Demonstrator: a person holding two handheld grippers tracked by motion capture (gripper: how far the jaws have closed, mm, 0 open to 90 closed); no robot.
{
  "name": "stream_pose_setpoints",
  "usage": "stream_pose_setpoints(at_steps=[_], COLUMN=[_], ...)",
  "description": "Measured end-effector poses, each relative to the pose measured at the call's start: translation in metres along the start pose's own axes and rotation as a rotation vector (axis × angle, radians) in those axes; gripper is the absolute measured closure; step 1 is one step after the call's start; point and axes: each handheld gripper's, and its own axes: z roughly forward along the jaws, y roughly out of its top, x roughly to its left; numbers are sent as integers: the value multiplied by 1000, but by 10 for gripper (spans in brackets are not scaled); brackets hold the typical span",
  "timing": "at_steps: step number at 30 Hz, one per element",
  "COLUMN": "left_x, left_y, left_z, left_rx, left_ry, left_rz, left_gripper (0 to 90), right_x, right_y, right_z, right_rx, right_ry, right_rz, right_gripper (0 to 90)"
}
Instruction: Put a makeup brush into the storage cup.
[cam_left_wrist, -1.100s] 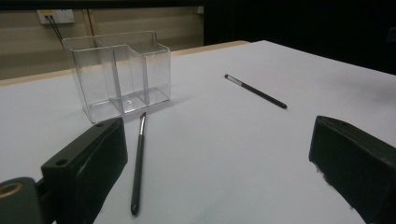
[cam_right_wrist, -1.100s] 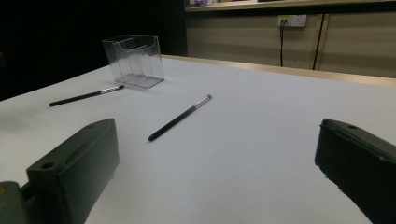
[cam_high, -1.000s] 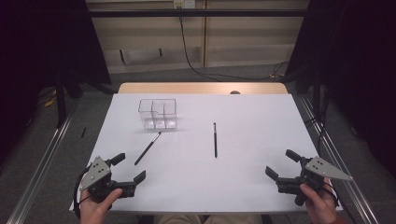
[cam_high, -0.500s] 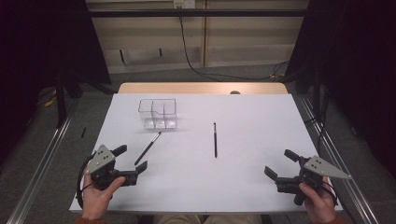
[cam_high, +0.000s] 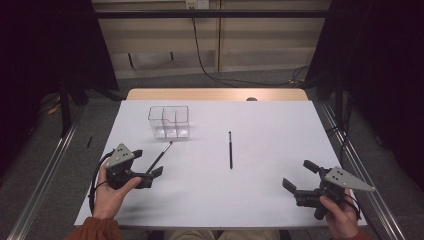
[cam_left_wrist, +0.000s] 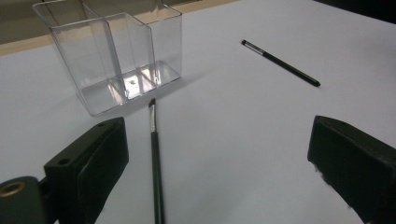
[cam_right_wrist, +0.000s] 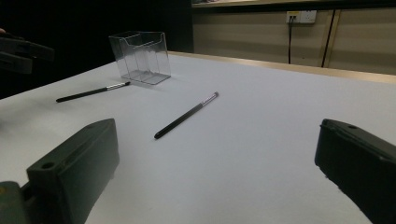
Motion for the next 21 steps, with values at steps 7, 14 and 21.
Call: stream_pose_setpoints(at_steps=[7, 14, 21], left_x=[8, 16, 24], left_y=[9, 19, 29], left_z=[9, 25, 35], left_rx=[81, 150, 230], left_ry=[2, 11, -24], left_rz=[17, 32, 17], left_gripper=[53, 59, 59], right_x=[0, 1, 0], right_y=[0, 0, 0], right_z=[-1, 0, 0], right_rx=[5, 5, 10], right_ry=[0, 1, 3], right_rz=[-13, -13, -11], right_gripper=[0, 0, 0])
